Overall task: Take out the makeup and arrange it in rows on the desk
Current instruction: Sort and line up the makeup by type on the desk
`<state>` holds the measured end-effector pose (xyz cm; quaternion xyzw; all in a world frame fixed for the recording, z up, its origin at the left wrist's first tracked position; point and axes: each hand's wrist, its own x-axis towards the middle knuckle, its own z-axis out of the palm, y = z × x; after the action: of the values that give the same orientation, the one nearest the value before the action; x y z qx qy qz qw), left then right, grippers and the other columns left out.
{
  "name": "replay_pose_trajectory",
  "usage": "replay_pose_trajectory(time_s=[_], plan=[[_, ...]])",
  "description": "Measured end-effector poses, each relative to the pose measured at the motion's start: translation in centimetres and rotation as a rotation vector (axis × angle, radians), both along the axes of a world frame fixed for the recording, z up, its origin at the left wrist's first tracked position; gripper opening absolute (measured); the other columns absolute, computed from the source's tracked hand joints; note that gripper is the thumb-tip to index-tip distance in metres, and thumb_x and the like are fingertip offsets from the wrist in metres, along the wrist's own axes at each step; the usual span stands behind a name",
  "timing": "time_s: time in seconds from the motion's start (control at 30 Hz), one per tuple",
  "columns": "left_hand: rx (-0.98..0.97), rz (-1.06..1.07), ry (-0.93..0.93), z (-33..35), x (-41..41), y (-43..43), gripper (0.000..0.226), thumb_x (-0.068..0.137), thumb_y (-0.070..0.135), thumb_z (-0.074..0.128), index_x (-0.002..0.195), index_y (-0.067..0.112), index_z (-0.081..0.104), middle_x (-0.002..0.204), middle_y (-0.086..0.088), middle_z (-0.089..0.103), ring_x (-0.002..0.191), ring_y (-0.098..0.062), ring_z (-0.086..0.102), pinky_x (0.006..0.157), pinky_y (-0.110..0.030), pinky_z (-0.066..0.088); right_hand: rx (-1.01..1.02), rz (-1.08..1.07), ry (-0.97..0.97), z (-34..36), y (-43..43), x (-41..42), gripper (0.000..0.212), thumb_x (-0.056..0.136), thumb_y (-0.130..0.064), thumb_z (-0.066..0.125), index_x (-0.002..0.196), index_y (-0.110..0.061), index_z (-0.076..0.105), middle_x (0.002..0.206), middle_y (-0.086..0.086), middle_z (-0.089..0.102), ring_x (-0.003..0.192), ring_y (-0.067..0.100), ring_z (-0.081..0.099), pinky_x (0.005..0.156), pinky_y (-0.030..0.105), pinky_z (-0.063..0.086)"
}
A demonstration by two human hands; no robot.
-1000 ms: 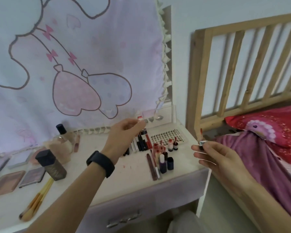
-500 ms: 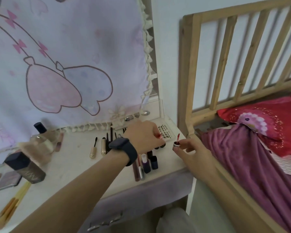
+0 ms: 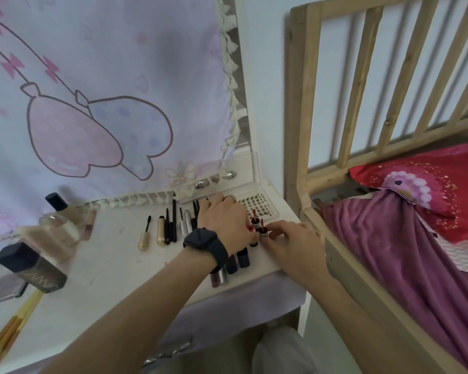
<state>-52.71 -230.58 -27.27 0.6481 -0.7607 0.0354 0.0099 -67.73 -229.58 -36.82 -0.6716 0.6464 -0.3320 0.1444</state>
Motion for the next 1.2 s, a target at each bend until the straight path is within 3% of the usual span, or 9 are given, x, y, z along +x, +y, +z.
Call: replay_pose_trajectory(time_s=[0.37, 0.73, 0.9, 1.0, 1.07, 1.2], plan=[[-0.013, -0.015, -0.029, 0.1, 0.0, -0.1, 0.037, 0.077, 0.059, 0.065, 0.092, 0.026, 0.072, 0.093, 0.007, 0.046, 0.112, -0.019, 0.045, 0.100, -0.039, 0.030, 0.002, -0.006, 0.065, -0.2, 0.0, 0.2, 0.036, 0.086, -0.071, 0.054, 0.107, -0.047, 0.071, 0.094, -0.021, 0.068, 0.107, 0.011, 0.049, 0.094, 0.036, 0.030], [0.003, -0.013, -0.040, 0.2, 0.5, -0.1, 0.044, 0.076, 0.064, 0.064, 0.103, 0.029, 0.073, 0.107, 0.004, 0.057, 0.114, -0.020, 0.044, 0.100, -0.040, 0.029, 0.037, 0.005, 0.071, 0.4, 0.3, 0.3, 0.037, 0.086, -0.070, 0.056, 0.108, -0.046, 0.072, 0.098, -0.019, 0.068, 0.107, 0.014, 0.050, 0.092, 0.037, 0.030], [-0.002, -0.010, 0.052, 2.2, 1.4, 0.6, 0.036, 0.084, 0.062, 0.059, 0.095, 0.031, 0.075, 0.107, 0.005, 0.058, 0.114, -0.020, 0.044, 0.096, -0.040, 0.030, 0.103, 0.071, 0.001, 1.4, 0.9, -0.4, 0.036, 0.085, -0.060, 0.063, 0.116, -0.042, 0.069, 0.098, -0.023, 0.062, 0.109, 0.011, 0.050, 0.100, 0.038, 0.036], [-0.071, 0.024, 0.174, 3.7, 3.3, 1.3, 0.031, 0.089, 0.060, 0.052, 0.099, 0.038, 0.071, 0.108, 0.008, 0.062, 0.116, -0.019, 0.048, 0.101, -0.043, 0.034, 0.095, 0.109, -0.058, 2.7, 1.9, -1.3, 0.032, 0.086, -0.047, 0.069, 0.117, -0.039, 0.068, 0.101, -0.027, 0.056, 0.107, 0.005, 0.054, 0.102, 0.040, 0.044], [-0.131, 0.061, 0.271, 4.4, 5.3, 1.9, 0.027, 0.091, 0.056, 0.050, 0.104, 0.041, 0.068, 0.109, 0.010, 0.062, 0.115, -0.017, 0.049, 0.103, -0.043, 0.037, 0.047, 0.121, -0.088, 3.8, 2.7, -1.7, 0.028, 0.089, -0.038, 0.071, 0.117, -0.037, 0.068, 0.101, -0.031, 0.053, 0.105, 0.000, 0.053, 0.101, 0.033, 0.046], [-0.233, 0.164, 0.407, 3.6, 10.5, 3.8, 0.022, 0.094, 0.050, 0.051, 0.108, 0.041, 0.066, 0.110, 0.009, 0.063, 0.109, -0.017, 0.053, 0.094, -0.042, 0.046, -0.110, 0.152, -0.096, 6.3, 4.5, -0.5, 0.020, 0.091, -0.031, 0.070, 0.110, -0.038, 0.069, 0.103, -0.034, 0.055, 0.097, -0.017, 0.048, 0.084, 0.003, 0.036]])
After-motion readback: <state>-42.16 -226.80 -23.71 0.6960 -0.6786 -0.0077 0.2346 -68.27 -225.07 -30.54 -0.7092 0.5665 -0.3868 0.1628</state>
